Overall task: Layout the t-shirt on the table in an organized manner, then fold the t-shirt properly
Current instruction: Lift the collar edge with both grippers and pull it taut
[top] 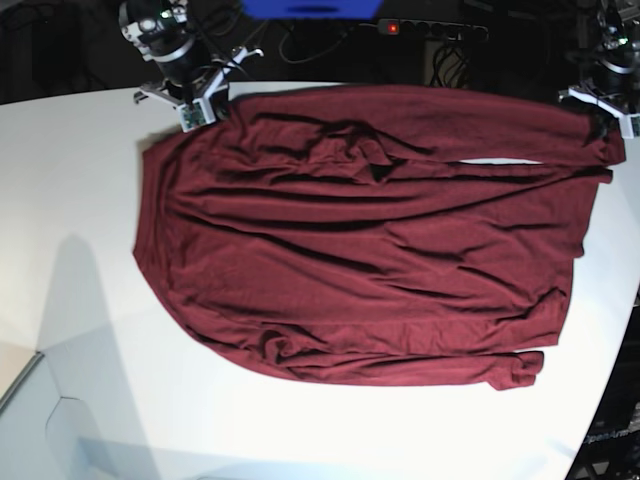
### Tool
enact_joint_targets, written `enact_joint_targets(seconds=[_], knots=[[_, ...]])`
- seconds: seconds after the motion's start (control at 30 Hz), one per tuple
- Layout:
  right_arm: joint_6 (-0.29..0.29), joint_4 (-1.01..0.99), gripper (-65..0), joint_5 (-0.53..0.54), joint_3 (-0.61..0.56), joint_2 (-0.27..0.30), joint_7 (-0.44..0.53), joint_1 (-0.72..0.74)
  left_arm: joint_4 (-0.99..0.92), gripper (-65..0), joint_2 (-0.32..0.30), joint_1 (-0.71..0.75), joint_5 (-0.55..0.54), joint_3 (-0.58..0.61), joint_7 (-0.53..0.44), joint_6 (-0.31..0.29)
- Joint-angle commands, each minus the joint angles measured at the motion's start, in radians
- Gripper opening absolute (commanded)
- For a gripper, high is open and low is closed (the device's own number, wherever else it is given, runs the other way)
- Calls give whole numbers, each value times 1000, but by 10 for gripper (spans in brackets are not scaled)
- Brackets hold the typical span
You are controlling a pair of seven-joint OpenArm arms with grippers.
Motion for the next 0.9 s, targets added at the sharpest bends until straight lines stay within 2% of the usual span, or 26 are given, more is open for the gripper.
enact_joint_targets(seconds=[0.0, 0.23, 0.53, 0.87], knots=[[6, 17, -650, 3, 2, 0, 7, -5, 29, -648, -11, 4, -9, -10, -26, 0], [6, 53, -650, 3, 10, 0, 9, -5, 127, -648, 50, 4, -1, -76, -24, 0], [11, 143, -650, 3, 102, -2, 10, 0, 202, -648, 54, 1, -4, -116, -24, 0], [12, 159, -650, 3, 130, 0, 6, 62, 234, -648, 53, -59, 0, -134, -22, 0]])
